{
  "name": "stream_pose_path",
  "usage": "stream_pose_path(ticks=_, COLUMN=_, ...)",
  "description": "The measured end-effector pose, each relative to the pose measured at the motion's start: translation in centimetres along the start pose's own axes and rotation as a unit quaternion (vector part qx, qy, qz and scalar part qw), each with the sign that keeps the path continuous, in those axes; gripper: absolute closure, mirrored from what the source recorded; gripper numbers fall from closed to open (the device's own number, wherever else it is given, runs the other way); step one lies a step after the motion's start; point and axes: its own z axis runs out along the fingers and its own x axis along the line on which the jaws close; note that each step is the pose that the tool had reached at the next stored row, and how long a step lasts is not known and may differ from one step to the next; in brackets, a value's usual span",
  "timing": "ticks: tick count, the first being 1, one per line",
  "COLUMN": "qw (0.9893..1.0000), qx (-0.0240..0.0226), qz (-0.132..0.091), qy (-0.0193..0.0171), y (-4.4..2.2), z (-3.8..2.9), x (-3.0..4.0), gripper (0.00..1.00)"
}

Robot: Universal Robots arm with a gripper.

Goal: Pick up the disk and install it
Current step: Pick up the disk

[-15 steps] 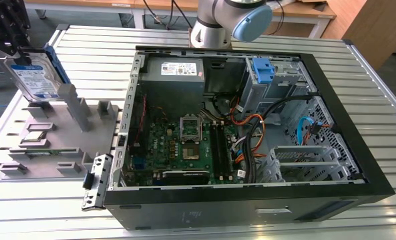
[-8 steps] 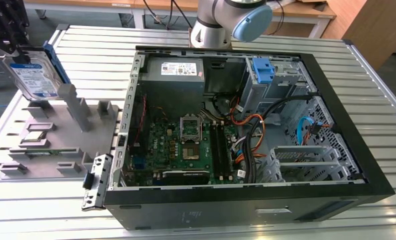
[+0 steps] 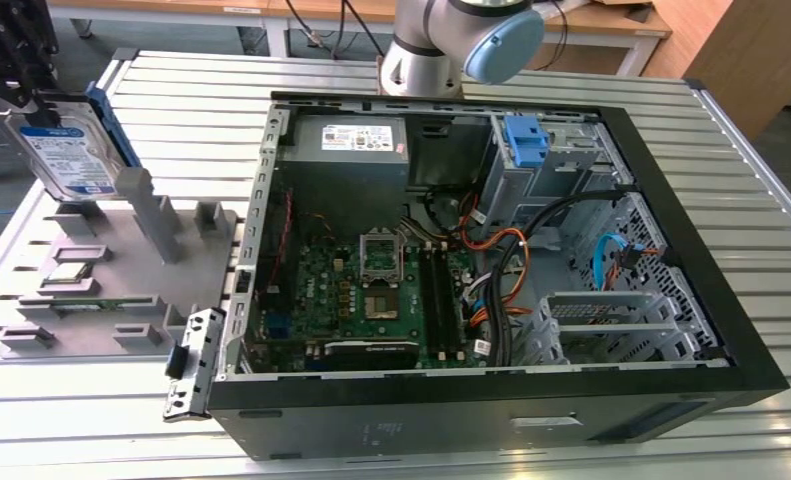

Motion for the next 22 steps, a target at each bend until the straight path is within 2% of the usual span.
stream_pose_path(ticks=5, qw=1.0000, qx=0.0000, qz=0.000, qy=0.0000, y=0.00, z=0.00, x=0.00, gripper=0.65)
stream_pose_path(ticks=9, qw=1.0000, qx=0.0000, qz=0.000, qy=0.0000, y=0.01, z=-0.31, x=-0.02, gripper=0.65)
stream_pose_path(ticks=22, qw=1.0000, qx=0.0000, qz=0.000, qy=0.0000, y=0.08, z=-2.42, x=-0.17, gripper=0.65)
